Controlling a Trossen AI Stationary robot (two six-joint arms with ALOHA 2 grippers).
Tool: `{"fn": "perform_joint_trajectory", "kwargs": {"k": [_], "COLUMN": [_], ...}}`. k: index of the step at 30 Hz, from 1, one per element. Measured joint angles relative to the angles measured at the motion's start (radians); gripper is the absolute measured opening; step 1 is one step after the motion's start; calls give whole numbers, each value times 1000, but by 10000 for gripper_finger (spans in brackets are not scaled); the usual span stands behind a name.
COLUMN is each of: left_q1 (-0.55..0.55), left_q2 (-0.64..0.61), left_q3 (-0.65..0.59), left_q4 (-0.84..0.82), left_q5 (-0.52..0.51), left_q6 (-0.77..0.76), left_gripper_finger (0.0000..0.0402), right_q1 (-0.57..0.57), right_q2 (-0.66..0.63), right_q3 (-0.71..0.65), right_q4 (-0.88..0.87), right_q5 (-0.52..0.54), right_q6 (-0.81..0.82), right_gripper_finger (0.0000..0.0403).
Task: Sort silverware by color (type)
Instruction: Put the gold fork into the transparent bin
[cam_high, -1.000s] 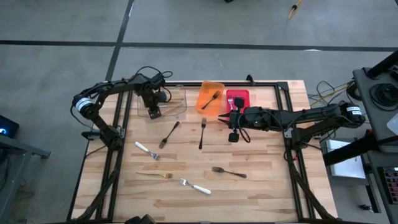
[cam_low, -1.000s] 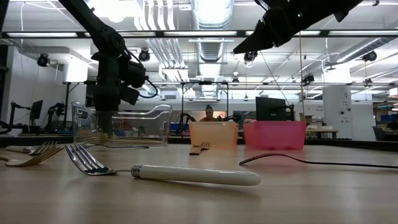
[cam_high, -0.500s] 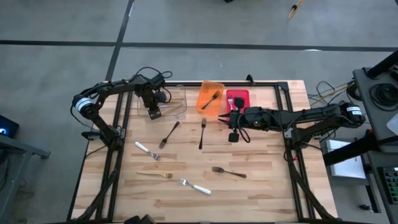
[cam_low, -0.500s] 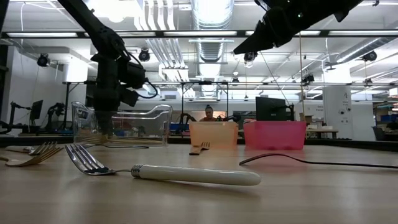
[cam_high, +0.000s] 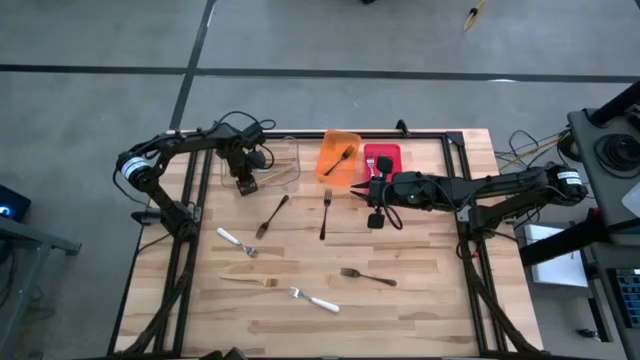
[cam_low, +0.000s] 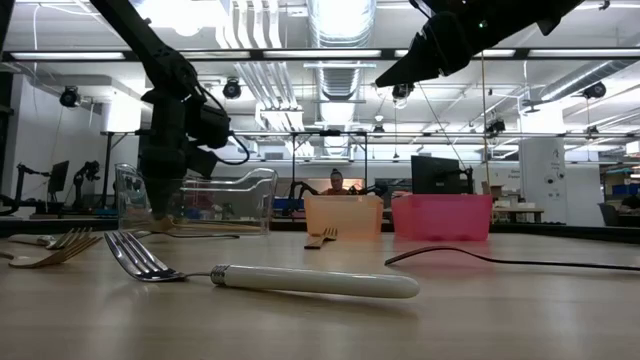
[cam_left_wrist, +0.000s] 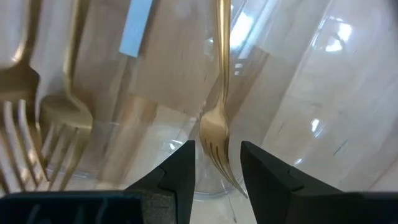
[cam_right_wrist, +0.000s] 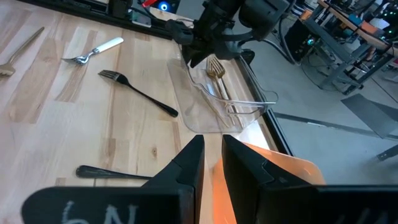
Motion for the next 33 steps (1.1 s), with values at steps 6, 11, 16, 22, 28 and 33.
{"fn": "perform_joint_trajectory", "kwargs": {"k": [6, 11, 16, 22, 28, 33], "left_q1": [0, 0, 0, 0, 0, 0], "left_q2": [0, 0, 0, 0, 0, 0], "left_q3": [-42, -42, -42, -42, -42, -31], "left_q4": [25, 29, 28, 28, 25, 9], "left_q5": [-2, -2, -2, -2, -2, -3], "left_q6": [0, -2, -2, -14, -42, -55], "left_gripper_finger": [110, 109, 82, 25, 4, 1], "right_q1": [0, 0, 0, 0, 0, 0], "right_q2": [0, 0, 0, 0, 0, 0], "right_q3": [0, 0, 0, 0, 0, 0], "right_q4": [0, 0, 1, 1, 1, 1], "right_q5": [0, 0, 0, 0, 0, 0], "right_q6": [0, 0, 0, 0, -1, 0], "right_gripper_finger": [47, 47, 47, 47, 47, 47]}}
